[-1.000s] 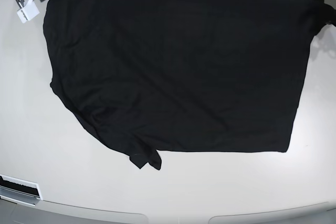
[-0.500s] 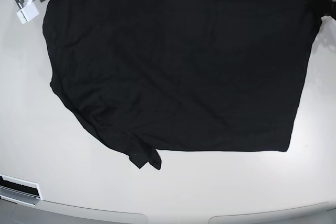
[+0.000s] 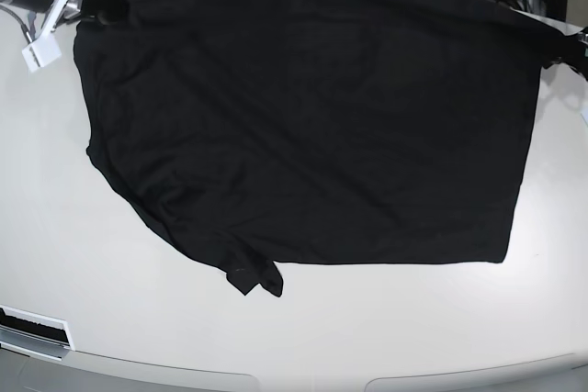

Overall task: Layout the t-shirt on the table in an organized manner, then fold the t-shirt properly
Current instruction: 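Lower the shirt onto the table and release it with the left gripper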

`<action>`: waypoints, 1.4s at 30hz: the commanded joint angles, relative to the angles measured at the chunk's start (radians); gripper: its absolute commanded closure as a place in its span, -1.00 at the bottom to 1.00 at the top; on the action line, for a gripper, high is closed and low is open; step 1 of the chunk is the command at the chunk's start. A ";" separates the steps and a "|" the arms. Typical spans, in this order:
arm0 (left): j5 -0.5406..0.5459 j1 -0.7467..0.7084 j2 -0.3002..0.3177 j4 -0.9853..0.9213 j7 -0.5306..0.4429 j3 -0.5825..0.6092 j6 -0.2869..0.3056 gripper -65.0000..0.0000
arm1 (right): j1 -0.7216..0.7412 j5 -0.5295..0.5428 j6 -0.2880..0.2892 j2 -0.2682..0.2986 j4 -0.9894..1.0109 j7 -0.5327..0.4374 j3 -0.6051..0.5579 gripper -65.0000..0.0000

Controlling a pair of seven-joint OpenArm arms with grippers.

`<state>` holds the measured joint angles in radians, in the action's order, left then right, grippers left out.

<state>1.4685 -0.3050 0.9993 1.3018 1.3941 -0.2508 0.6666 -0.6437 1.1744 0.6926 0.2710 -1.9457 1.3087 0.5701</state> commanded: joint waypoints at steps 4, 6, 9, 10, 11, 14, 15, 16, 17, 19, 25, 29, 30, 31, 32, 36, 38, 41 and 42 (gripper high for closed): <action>0.015 0.006 0.049 0.007 0.002 -0.013 0.013 1.00 | 0.006 -0.027 0.006 0.011 -0.016 -0.029 0.006 1.00; 0.015 0.007 0.062 0.007 0.002 -0.013 0.015 1.00 | 0.006 -0.027 0.006 0.011 -0.016 -0.038 0.006 1.00; 0.015 0.010 0.071 0.007 0.002 -0.016 0.015 1.00 | 0.006 -0.027 0.006 0.011 -0.016 -0.061 0.006 1.00; 0.015 0.021 0.068 0.007 0.002 -0.017 0.015 1.00 | 0.006 -0.027 0.006 0.011 -0.016 -0.069 0.006 1.00; 0.015 0.033 0.067 0.007 0.002 -0.018 0.015 1.00 | 0.007 -0.027 0.006 0.011 -0.016 -0.072 0.006 1.00; 0.015 0.080 0.067 0.007 0.002 -0.018 0.015 1.00 | 0.009 -0.027 0.006 0.011 -0.016 -0.087 0.006 1.00; 0.015 0.099 0.067 0.007 0.002 -0.018 0.015 1.00 | 0.010 -0.027 0.006 0.011 -0.016 -0.089 0.006 1.00; 0.015 0.114 0.068 0.007 0.002 -0.018 0.015 1.00 | 0.010 -0.027 0.006 0.011 -0.016 -0.094 0.006 1.00; 0.010 0.130 0.067 0.007 0.002 -0.018 0.015 1.00 | 0.009 -0.028 0.006 0.011 -0.016 -0.097 0.006 1.00; -0.010 0.154 0.067 0.007 0.002 -0.018 0.015 1.00 | 0.010 -0.027 0.006 0.011 -0.016 -0.105 0.006 1.00; -0.094 0.159 0.064 0.007 0.002 -0.018 0.014 1.00 | 0.019 -0.028 0.006 0.011 -0.016 -0.136 0.006 1.00; -0.206 0.159 0.065 0.007 0.002 -0.018 -0.009 1.00 | 0.047 -0.052 0.006 0.009 -0.016 -0.139 0.006 1.00; -0.228 0.159 0.065 0.007 0.000 -0.018 -0.028 1.00 | 0.060 -0.058 0.006 0.008 -0.016 -0.139 0.006 1.00; -0.253 0.159 0.064 0.007 -0.020 -0.018 -0.048 1.00 | 0.063 -0.068 0.006 0.006 -0.015 -0.139 0.006 1.00; -0.269 0.159 0.064 0.007 -0.039 -0.018 -0.061 1.00 | 0.068 -0.070 0.006 0.006 -0.015 -0.140 0.006 1.00; -0.318 0.159 0.064 0.007 -0.100 -0.018 -0.061 1.00 | 0.082 -0.076 0.006 0.006 -0.015 -0.140 0.006 1.00; -0.335 0.159 0.064 0.007 -0.117 -0.018 -0.061 1.00 | 0.082 -0.076 0.006 0.006 -0.015 -0.146 0.006 1.00; -0.335 0.166 0.063 0.007 -0.123 -0.018 -0.061 1.00 | 0.082 -0.076 0.006 0.006 -0.015 -0.147 0.006 1.00; -0.335 0.174 0.062 0.007 -0.124 -0.018 -0.061 1.00 | 0.088 -0.076 0.006 0.006 -0.015 -0.148 0.006 1.00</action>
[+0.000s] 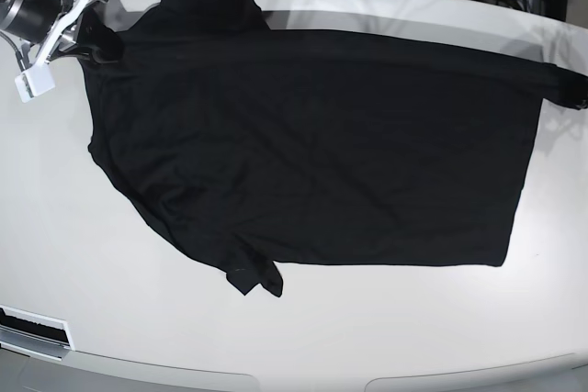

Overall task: Layout the t-shirt on the table in an organized manner, then fold the t-shirt properly
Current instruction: 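Lower the shirt onto the table and release it with the left gripper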

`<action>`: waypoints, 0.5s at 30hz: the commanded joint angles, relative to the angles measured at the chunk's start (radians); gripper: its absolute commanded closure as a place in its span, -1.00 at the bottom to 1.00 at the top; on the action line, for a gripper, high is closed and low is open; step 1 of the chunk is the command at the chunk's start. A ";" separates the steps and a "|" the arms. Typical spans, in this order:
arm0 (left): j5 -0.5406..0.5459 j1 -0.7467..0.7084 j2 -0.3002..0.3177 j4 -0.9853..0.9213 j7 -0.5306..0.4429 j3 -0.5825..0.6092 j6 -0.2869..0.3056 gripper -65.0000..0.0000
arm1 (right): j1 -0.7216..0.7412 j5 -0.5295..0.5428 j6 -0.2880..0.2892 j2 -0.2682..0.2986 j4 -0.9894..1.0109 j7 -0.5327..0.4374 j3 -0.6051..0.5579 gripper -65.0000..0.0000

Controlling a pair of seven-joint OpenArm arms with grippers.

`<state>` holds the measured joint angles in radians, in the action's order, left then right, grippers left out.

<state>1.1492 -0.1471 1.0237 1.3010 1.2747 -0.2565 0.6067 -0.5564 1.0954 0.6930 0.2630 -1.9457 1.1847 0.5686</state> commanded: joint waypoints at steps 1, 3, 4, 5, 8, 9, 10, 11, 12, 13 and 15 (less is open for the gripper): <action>-0.016 0.025 0.037 0.008 -0.006 -0.013 -0.001 1.00 | 0.004 0.002 0.005 0.013 -0.015 -0.024 0.007 1.00; -0.016 0.046 0.037 0.008 -0.025 -0.013 -0.001 1.00 | 0.008 0.003 0.005 0.014 -0.015 -0.029 0.007 1.00; -0.016 0.056 0.037 0.008 -0.034 -0.013 -0.001 1.00 | 0.008 0.003 0.005 0.014 -0.015 -0.039 0.007 1.00; -0.016 0.066 0.036 0.008 -0.042 -0.013 -0.001 1.00 | 0.008 0.003 0.005 0.013 -0.015 -0.049 0.007 1.00; -0.015 0.085 0.028 0.008 -0.057 -0.013 0.000 1.00 | 0.008 -0.002 0.005 0.002 -0.015 -0.048 0.007 1.00; -0.015 0.084 0.025 0.008 -0.068 -0.013 0.000 1.00 | 0.008 -0.002 0.005 -0.004 -0.015 -0.048 0.007 1.00; -0.015 0.084 0.023 0.008 -0.071 -0.013 0.000 1.00 | 0.008 -0.003 0.005 -0.010 -0.015 -0.048 0.007 1.00; -0.015 0.084 0.019 0.008 -0.071 -0.013 -0.001 1.00 | 0.008 -0.006 0.005 -0.016 -0.015 -0.048 0.007 1.00; -0.015 0.084 0.016 0.008 -0.071 -0.013 -0.001 1.00 | 0.008 -0.006 0.005 -0.019 -0.015 -0.048 0.007 1.00; -0.016 0.084 0.012 0.008 -0.071 -0.013 0.000 1.00 | 0.008 -0.005 0.005 -0.020 -0.015 -0.049 0.007 1.00; -0.016 0.084 0.005 0.008 -0.071 -0.013 0.000 1.00 | 0.008 -0.006 0.005 -0.019 -0.015 -0.049 0.007 1.00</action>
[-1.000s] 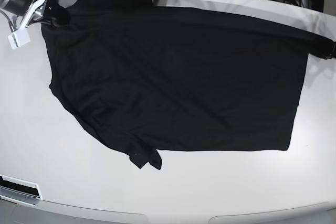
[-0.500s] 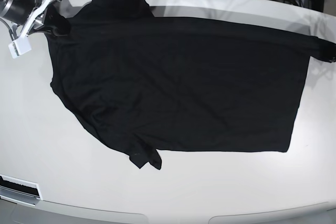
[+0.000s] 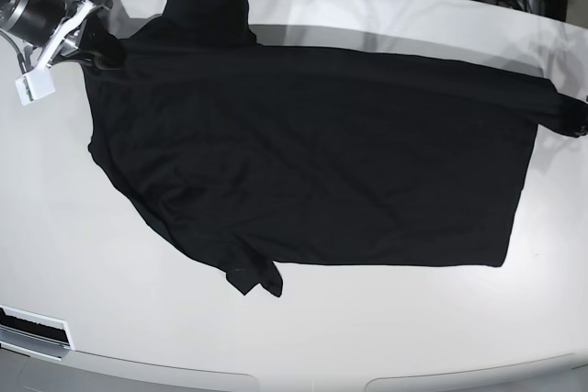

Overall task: Layout the t-shirt on the table in an organized manner, then fold the t-shirt properly
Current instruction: 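Lower the shirt onto the table and release it with the left gripper, then reach the right gripper to the shirt edge near the collar and grasp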

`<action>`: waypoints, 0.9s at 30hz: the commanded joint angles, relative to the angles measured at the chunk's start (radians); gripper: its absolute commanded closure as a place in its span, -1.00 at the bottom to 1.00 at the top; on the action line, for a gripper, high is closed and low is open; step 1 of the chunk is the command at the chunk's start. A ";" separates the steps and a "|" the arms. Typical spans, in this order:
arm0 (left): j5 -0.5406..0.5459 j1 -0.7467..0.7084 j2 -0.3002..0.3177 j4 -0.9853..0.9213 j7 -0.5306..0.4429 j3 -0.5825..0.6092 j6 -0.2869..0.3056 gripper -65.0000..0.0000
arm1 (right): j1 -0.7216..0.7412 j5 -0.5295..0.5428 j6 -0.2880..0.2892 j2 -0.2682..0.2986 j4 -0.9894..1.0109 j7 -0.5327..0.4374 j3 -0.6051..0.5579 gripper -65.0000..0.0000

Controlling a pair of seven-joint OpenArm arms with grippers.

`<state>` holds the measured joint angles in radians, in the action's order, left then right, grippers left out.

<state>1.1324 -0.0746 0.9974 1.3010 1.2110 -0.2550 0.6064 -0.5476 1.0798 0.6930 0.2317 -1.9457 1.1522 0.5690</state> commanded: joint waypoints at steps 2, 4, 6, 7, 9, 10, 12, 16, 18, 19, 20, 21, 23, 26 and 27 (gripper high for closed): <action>0.000 0.011 0.024 0.008 -0.007 -0.014 0.000 1.00 | -0.001 0.010 0.005 0.012 -0.015 -0.016 0.006 1.00; 0.001 0.011 0.019 0.008 -0.007 -0.014 0.000 1.00 | 0.000 0.011 0.005 0.012 -0.015 -0.016 0.006 1.00; 0.001 0.014 0.019 0.008 -0.007 -0.014 0.000 1.00 | 0.010 0.010 0.005 0.012 -0.015 -0.021 0.006 1.00; -0.002 0.026 0.019 0.008 -0.006 -0.014 0.000 1.00 | 0.019 0.009 0.005 0.012 -0.015 -0.021 0.006 1.00; -0.042 0.061 0.020 0.008 -0.005 -0.014 -0.001 0.56 | 0.056 -0.020 0.005 0.013 -0.015 -0.028 0.007 0.74; -0.068 0.083 0.019 0.008 -0.007 -0.014 -0.002 0.25 | 0.075 -0.045 0.005 0.013 -0.015 -0.038 0.007 0.46; -0.101 0.116 0.019 0.008 -0.015 -0.014 -0.058 -0.18 | 0.107 -0.096 -0.017 0.013 -0.015 -0.063 0.007 0.01; -0.133 0.141 0.019 0.008 -0.046 -0.014 -0.109 -0.33 | 0.147 -0.130 -0.048 0.013 -0.015 -0.060 0.007 -0.13; -0.134 0.141 0.019 0.008 -0.052 -0.014 -0.106 -0.33 | 0.146 -0.127 -0.035 0.013 -0.015 -0.056 0.007 -0.13; -0.134 0.141 0.019 0.008 -0.051 -0.014 -0.106 -0.33 | 0.145 -0.125 -0.033 0.013 -0.015 -0.046 0.007 -0.13; -0.134 0.141 0.019 0.008 -0.052 -0.014 -0.106 -0.33 | 0.144 -0.108 -0.030 0.013 -0.015 -0.024 0.007 -0.13; -0.134 0.141 0.019 0.008 -0.051 -0.014 -0.106 -0.33 | 0.139 -0.083 -0.025 0.013 -0.015 -0.004 0.007 -0.13; -0.139 0.138 0.018 0.007 -0.051 -0.014 -0.106 -0.33 | 0.115 -0.018 -0.001 0.013 -0.015 0.024 0.006 -0.13; -0.156 0.135 0.016 -0.001 -0.051 -0.014 -0.106 -0.33 | 0.043 0.027 0.005 0.003 -0.015 0.023 0.005 -0.13; -0.156 0.135 0.016 -0.004 -0.052 -0.014 -0.107 -0.33 | 0.021 0.018 0.005 -0.009 -0.015 0.023 0.004 -0.13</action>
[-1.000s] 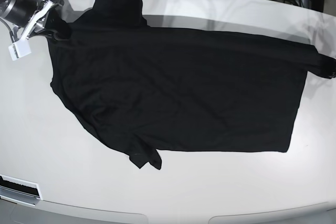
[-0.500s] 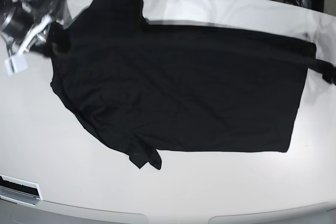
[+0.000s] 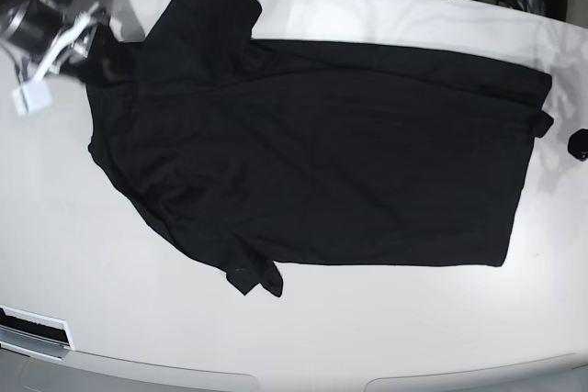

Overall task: Layout the t-shirt on the table in an organized manner, then fold the t-shirt properly
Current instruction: 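Reach the right gripper to the shirt edge near the collar and grasp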

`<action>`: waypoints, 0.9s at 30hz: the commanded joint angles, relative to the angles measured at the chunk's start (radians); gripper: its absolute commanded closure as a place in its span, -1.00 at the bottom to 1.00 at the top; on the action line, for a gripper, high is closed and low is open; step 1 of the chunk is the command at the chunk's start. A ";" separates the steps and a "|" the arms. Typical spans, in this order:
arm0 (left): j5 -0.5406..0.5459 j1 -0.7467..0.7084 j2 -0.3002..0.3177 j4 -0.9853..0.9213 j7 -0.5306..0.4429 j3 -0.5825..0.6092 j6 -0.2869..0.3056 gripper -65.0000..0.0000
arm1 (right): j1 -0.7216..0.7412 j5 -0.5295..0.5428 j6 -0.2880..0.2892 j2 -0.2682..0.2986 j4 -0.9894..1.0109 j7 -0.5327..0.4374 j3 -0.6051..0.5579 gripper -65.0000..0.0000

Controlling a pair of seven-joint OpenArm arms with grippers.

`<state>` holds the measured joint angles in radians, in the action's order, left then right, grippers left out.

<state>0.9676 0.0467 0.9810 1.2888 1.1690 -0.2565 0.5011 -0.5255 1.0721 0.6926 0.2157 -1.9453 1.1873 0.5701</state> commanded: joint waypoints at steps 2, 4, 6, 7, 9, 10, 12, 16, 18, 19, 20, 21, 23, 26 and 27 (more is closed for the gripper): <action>0.010 0.015 0.032 0.003 -0.012 -0.013 -0.001 -0.33 | -0.042 0.011 0.006 -0.021 -0.015 -0.013 -0.010 -0.13; 0.010 0.015 0.029 0.003 -0.019 -0.013 -0.001 -0.33 | -0.068 -0.026 0.006 -0.047 -0.015 -0.023 -0.036 -0.13; 0.009 0.018 0.022 0.003 -0.021 -0.013 -0.001 -0.33 | -0.082 -0.081 0.006 -0.068 -0.004 -0.053 -0.072 -0.13; 0.008 0.017 0.018 0.003 -0.019 -0.013 -0.001 -0.33 | -0.081 -0.107 0.006 -0.072 0.016 -0.068 -0.093 -0.13; 0.008 0.017 0.006 0.003 -0.017 -0.013 -0.001 -0.33 | -0.078 -0.179 0.006 -0.074 0.074 -0.110 -0.139 -0.13; 0.002 0.016 0.000 0.003 -0.013 -0.013 -0.001 -0.33 | -0.075 -0.219 -0.010 -0.074 0.103 -0.132 -0.157 -0.13; -0.029 0.017 -0.014 0.002 -0.013 -0.013 -0.001 -0.33 | -0.073 -0.279 -0.067 -0.074 0.150 -0.173 -0.180 -0.13; -0.043 0.017 -0.019 0.002 -0.014 -0.013 -0.001 -0.33 | -0.073 -0.331 -0.114 -0.074 0.195 -0.246 -0.182 -0.13; -0.043 0.017 -0.020 0.002 -0.013 -0.013 -0.001 -0.33 | -0.073 -0.341 -0.114 -0.074 0.205 -0.275 -0.182 -0.13; -0.043 0.017 -0.020 0.002 -0.013 -0.013 -0.001 -0.33 | -0.073 -0.336 -0.114 -0.074 0.214 -0.283 -0.183 -0.13; -0.043 0.017 -0.020 0.002 -0.013 -0.013 -0.001 -0.33 | -0.072 -0.336 -0.114 -0.075 0.224 -0.292 -0.185 -0.13; -0.043 0.017 -0.020 0.002 -0.013 -0.013 -0.001 -0.33 | -0.066 -0.338 -0.113 -0.081 0.237 -0.294 -0.185 -0.13; -0.043 0.017 -0.020 0.002 -0.014 -0.013 -0.002 -0.33 | -0.046 -0.341 -0.097 -0.093 0.273 -0.290 -0.185 -0.13; -0.043 0.017 -0.020 0.002 -0.014 -0.013 -0.001 -0.33 | -0.009 -0.337 -0.055 -0.107 0.341 -0.285 -0.187 -0.13; -0.043 0.017 -0.020 0.002 -0.014 -0.013 -0.001 -0.33 | 0.003 -0.335 -0.051 -0.108 0.361 -0.286 -0.188 -0.13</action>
<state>0.9161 0.0471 0.9306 1.2819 1.1671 -0.2565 0.5007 -0.5114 0.7414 0.6453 0.1017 -1.5745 0.8970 0.3798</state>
